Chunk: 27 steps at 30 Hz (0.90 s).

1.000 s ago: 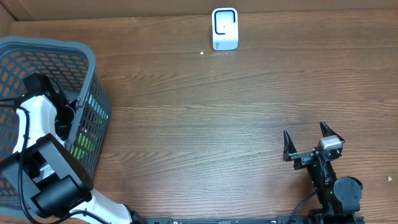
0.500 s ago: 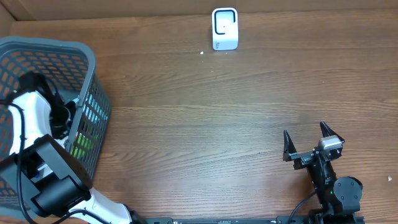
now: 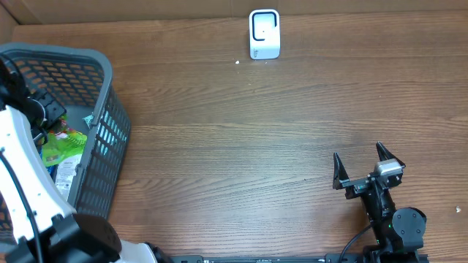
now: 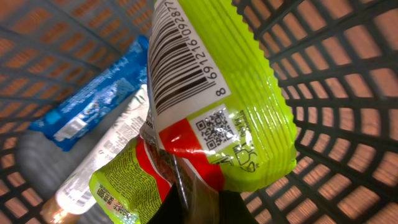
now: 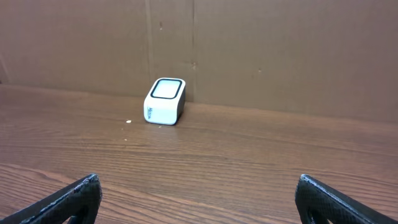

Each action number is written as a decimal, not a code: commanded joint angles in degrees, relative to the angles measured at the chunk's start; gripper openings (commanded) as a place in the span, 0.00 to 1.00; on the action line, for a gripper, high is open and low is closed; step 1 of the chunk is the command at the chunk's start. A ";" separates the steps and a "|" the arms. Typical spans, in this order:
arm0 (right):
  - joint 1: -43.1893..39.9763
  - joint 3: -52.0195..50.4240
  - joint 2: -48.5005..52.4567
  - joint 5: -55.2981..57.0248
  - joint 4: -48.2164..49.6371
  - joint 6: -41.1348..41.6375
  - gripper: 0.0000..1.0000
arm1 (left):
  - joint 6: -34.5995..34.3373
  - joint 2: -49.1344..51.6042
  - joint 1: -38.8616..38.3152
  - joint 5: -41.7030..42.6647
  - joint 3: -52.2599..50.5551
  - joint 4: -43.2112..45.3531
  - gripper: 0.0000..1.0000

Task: Scan the item barcode
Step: 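Grasp the green snack bag inside the basket with the left gripper, then lift the green snack bag out and drop it on the table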

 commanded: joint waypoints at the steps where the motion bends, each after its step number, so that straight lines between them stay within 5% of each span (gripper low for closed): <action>1: -0.24 -0.50 -0.50 -0.15 0.33 -0.04 1.00 | -2.56 -2.78 -0.04 -2.03 1.68 -0.50 0.04; 15: -0.24 -0.50 -0.50 -0.15 0.33 -0.04 1.00 | -0.57 -23.04 -5.51 3.28 5.62 4.83 0.04; 27: -0.24 -0.50 -0.50 -0.15 0.33 -0.07 1.00 | -0.13 -24.61 -33.55 6.23 2.23 1.70 0.04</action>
